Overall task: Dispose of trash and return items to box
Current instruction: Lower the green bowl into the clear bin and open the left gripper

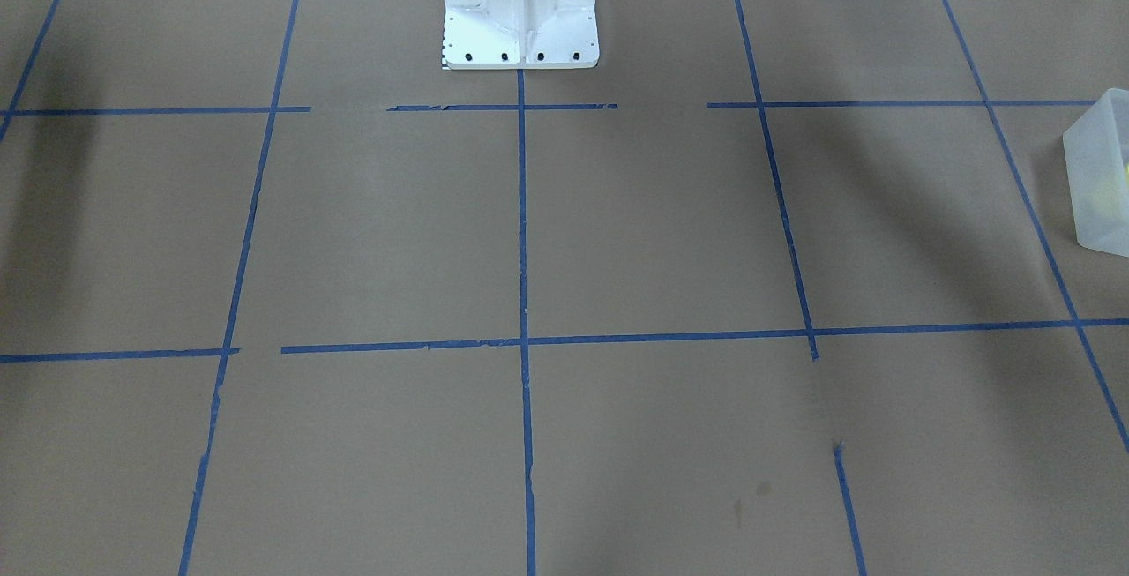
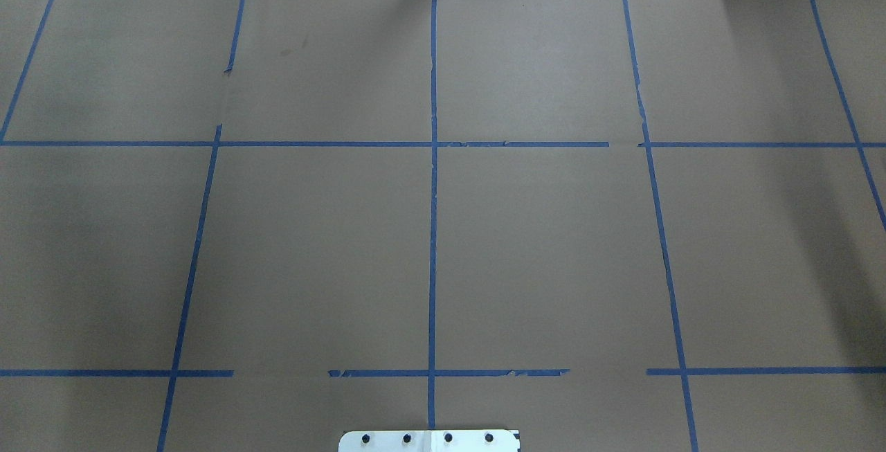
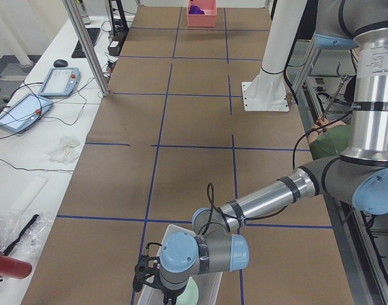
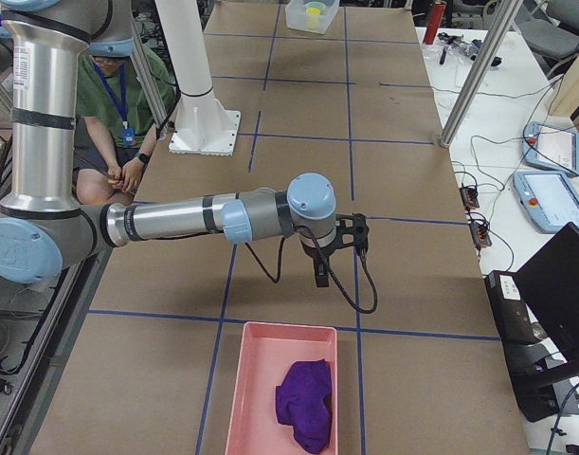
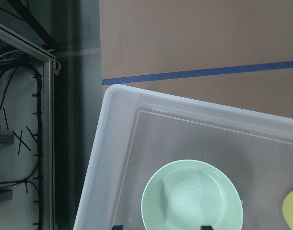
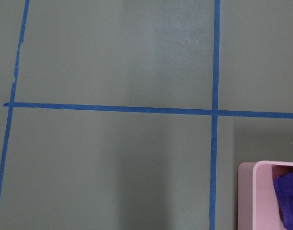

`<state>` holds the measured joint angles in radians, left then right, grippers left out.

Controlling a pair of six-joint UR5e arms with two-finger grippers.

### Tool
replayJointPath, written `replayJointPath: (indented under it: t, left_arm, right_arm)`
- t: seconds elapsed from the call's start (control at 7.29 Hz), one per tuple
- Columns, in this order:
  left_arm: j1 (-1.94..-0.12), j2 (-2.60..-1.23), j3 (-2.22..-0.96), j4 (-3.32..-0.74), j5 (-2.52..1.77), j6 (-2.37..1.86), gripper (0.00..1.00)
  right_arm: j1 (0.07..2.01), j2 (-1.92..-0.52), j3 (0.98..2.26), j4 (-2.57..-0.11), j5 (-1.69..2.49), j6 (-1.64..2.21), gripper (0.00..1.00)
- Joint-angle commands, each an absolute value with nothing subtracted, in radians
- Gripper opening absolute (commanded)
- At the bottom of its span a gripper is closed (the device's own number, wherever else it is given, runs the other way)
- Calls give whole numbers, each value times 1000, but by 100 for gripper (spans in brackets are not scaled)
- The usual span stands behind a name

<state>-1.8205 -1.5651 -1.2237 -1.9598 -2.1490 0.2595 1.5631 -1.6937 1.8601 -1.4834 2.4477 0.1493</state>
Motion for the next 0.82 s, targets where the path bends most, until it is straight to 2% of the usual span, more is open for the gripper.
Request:
replayJointPath:
  t: [0.0,0.14,0.55,0.69]
  left_arm:
    - [-1821,-1540,-1384,-1966,-2146,241,100]
    - [-1818,-1542,-1484,-1968,-2149,226,100]
    - [-1723,-1542,-1552,-1981,-2151,227,100]
    - [-1688,-1540,-1598,-1897,-2179,224,100]
  right_arm:
    - [1563,-1694,1870,-1483,2445,149,100]
    - [1563,-1694,1873,-1483,2442,149,100]
    - [1554,-1703,1873,-1483,2395,146,100]
    - [1552,-1704,1864,-1485,2387,147,100]
